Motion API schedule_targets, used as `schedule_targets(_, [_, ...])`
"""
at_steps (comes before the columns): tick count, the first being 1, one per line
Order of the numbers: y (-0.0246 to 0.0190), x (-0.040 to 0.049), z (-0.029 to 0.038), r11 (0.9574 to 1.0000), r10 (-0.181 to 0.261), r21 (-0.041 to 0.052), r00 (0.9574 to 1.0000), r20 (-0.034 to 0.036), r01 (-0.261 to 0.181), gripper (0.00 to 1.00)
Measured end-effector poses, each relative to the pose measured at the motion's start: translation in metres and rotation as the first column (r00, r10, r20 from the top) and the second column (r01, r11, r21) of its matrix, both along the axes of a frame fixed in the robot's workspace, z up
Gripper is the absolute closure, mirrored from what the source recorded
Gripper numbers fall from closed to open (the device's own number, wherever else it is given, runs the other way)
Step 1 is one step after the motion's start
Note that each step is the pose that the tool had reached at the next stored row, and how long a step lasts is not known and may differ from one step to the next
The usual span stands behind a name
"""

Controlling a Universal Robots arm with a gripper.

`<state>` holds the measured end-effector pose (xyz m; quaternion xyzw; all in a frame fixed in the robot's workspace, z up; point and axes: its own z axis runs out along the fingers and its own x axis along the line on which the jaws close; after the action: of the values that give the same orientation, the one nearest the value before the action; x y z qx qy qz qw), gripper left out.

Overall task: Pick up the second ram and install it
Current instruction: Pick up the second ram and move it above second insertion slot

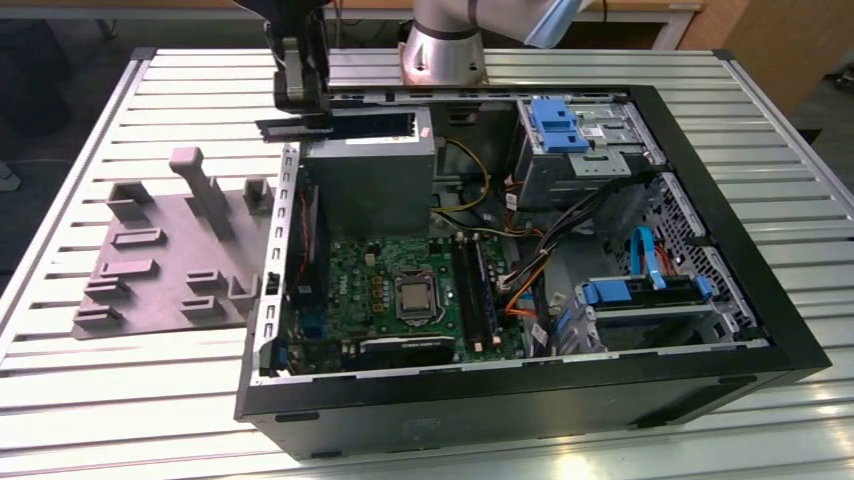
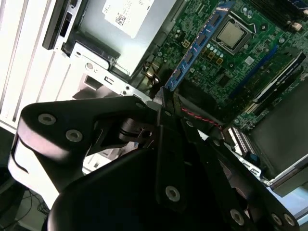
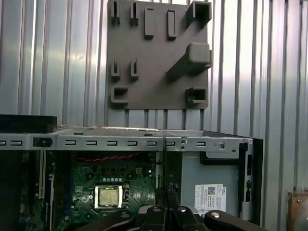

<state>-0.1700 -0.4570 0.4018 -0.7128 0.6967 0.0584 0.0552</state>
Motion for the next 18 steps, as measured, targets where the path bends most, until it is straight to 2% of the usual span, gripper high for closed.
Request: schedule_targets(18, [0.0000, 0.0340, 0.0000, 1.0000, 0.000, 0.0000, 1.0000, 0.0000, 0.000, 0.88])
